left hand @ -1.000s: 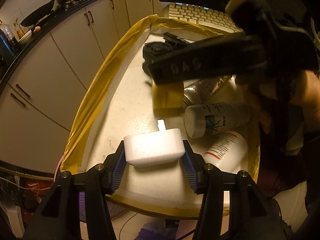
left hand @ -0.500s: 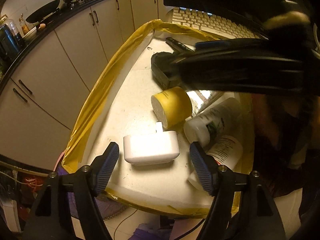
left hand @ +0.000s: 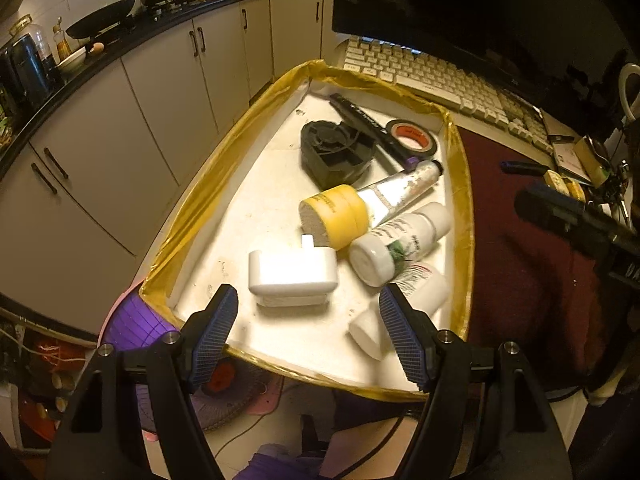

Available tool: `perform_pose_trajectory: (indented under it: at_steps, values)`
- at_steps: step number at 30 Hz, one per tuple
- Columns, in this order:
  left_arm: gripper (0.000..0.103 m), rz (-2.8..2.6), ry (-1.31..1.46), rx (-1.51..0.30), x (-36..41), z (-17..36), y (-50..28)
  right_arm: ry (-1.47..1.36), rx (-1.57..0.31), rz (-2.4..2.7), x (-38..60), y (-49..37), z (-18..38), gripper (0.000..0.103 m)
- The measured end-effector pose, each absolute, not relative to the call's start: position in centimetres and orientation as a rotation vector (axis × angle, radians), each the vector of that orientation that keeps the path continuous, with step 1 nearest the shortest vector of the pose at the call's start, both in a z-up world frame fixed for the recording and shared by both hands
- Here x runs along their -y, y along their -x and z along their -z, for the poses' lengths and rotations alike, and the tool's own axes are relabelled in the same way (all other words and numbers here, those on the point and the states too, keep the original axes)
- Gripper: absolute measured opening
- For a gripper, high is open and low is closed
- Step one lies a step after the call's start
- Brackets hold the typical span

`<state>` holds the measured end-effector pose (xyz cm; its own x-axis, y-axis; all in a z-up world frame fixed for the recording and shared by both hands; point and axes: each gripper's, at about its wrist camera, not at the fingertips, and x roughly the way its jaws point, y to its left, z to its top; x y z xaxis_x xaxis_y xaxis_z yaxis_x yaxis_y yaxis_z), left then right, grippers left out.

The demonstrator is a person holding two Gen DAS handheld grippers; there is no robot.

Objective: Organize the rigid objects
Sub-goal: 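Move both open tools back to the items on the desk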

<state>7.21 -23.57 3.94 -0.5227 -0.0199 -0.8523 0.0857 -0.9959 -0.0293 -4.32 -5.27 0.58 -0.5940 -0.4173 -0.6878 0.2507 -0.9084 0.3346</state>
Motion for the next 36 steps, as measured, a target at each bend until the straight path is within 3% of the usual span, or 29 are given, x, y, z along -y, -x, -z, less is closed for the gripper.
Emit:
perform_pose_trajectory:
  at_steps: [18,36]
  values:
    - [0.073,2.867,-1.562,0.075,13.4,-6.8,-6.7,-1.211,0.491,2.61,-3.4,0.2,0.8,0.082]
    - [0.073,2.939,-1.701,0.248,3.7,-6.1,-4.1,-1.252,0.685,2.788,-13.0,-1.1,1.3,0.083]
